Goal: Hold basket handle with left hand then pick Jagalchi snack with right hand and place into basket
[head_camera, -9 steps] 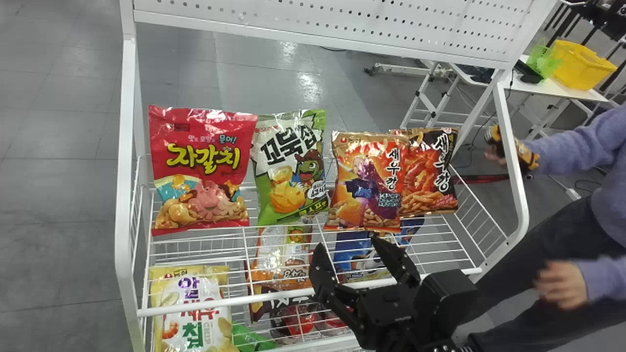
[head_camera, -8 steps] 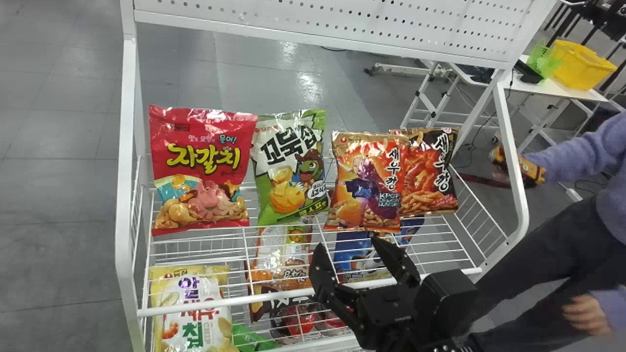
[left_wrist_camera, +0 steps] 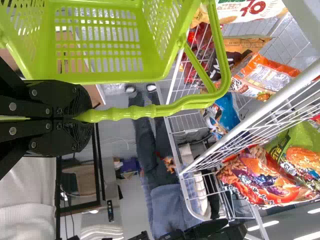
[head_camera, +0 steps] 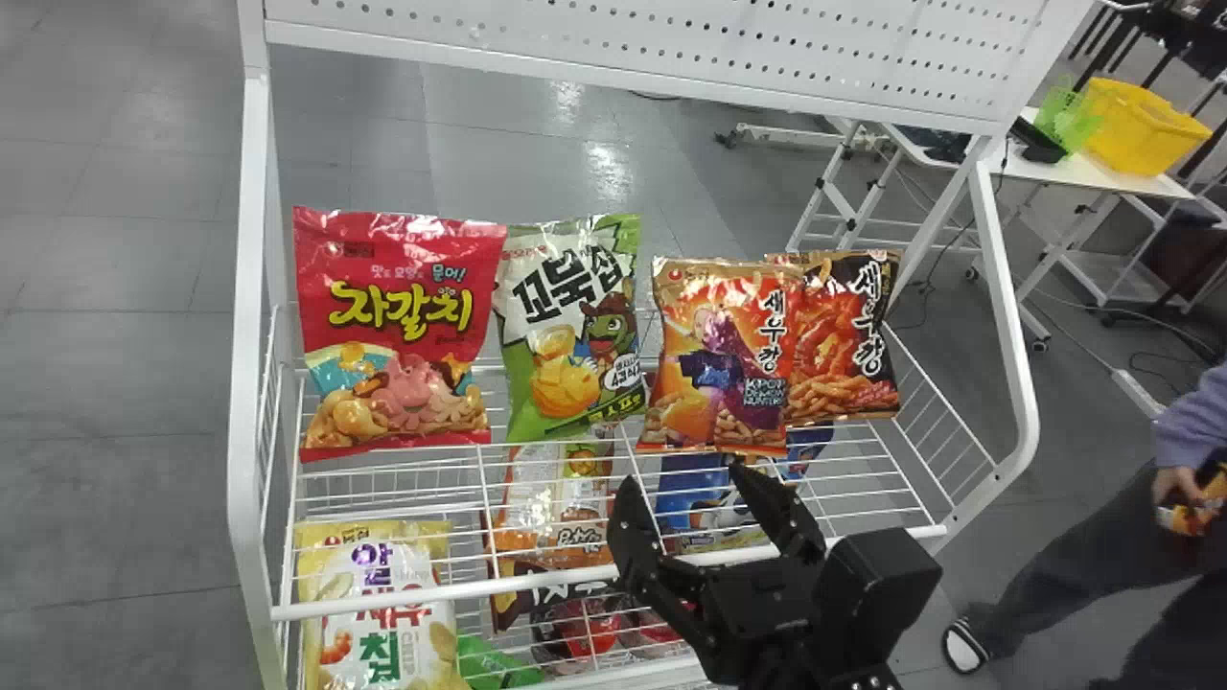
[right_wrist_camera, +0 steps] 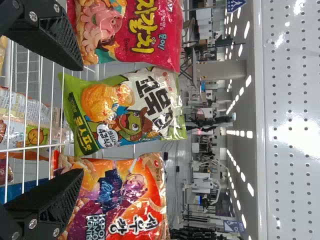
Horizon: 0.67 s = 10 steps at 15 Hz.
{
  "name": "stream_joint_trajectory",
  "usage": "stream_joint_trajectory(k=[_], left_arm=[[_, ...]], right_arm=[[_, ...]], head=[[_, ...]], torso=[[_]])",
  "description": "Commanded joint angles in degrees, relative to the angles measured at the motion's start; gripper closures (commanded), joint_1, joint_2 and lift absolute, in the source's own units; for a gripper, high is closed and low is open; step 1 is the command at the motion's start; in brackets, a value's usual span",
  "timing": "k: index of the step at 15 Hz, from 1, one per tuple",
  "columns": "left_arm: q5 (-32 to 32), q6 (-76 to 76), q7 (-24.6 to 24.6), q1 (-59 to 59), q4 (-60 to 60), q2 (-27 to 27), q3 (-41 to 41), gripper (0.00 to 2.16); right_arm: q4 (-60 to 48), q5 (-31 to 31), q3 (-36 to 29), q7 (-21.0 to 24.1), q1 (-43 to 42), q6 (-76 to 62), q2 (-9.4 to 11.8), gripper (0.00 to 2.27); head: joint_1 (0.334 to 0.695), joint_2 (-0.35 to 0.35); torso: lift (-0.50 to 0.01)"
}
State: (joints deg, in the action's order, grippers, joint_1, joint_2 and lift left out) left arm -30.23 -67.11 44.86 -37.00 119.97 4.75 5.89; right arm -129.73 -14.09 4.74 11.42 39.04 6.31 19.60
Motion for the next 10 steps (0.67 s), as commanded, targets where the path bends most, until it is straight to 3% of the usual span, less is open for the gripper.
stream_joint_trajectory(k=[1,6,10], left_arm=[[0.00,0.00,0.05,0.00,0.00,-0.01,0.00,1.87],[0.09,0.00,0.05,0.18,-0.18,0.35,-0.26,1.87],[0.26,0.00,-0.30,0.44,-0.35,0.52,-0.96,1.87]], right_arm=[[0.01,0.03,0.09,0.00,-0.28,0.33,-0.09,0.07],[2.20,1.26,3.69,0.00,-4.94,1.38,-1.15,0.08],[6.78,5.04,9.85,0.00,-11.97,-0.72,-2.20,0.08]], head=[[0.695,-0.342],[0.695,-0.327],[0.695,-0.260]], torso=[[-0.010],[-0.010],[-0.010]])
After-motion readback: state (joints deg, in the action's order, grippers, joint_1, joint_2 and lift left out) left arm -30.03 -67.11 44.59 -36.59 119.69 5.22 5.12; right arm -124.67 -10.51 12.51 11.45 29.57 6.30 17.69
